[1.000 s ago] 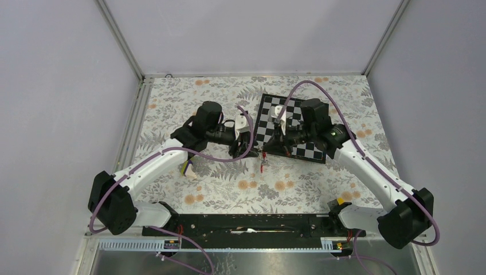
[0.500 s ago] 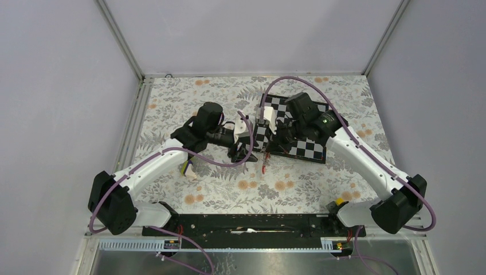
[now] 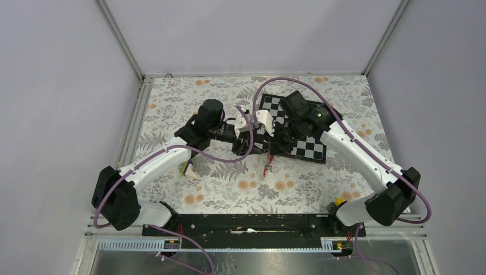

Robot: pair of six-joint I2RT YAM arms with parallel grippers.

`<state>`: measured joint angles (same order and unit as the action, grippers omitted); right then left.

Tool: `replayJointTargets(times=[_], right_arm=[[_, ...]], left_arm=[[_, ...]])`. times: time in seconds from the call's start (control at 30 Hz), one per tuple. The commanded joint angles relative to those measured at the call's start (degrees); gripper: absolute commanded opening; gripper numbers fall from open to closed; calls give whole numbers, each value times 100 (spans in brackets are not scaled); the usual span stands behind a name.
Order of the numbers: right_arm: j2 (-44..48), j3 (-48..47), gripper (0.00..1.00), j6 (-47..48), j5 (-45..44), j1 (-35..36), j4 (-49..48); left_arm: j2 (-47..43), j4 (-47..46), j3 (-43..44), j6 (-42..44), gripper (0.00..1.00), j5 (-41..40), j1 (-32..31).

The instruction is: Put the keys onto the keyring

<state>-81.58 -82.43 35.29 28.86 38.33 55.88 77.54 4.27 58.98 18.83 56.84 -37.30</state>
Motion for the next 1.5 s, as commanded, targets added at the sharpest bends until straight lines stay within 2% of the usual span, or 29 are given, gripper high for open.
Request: replayJointTargets(times=[0.0, 0.1, 0.43, 0.73, 0.9, 1.47], right_arm=[[-6, -278, 0, 101, -81, 62, 177], [29, -225, 0, 39, -6, 63, 73], [344, 202, 0, -94, 219, 63, -538], [479, 361, 0, -186, 315, 63, -760], [535, 428, 0, -182, 304, 62, -813], [562, 526, 0, -189, 322, 68, -859]], left_arm=[[64, -998, -141, -445, 42, 343, -5], [103, -1184, -251, -536, 36, 373, -5], [70, -2065, -788, -1009, 36, 542, -5], [161, -2218, -826, -1185, 32, 551, -5], [182, -2378, -908, -1283, 25, 557, -3], [183, -2396, -833, -1345, 24, 582, -5]])
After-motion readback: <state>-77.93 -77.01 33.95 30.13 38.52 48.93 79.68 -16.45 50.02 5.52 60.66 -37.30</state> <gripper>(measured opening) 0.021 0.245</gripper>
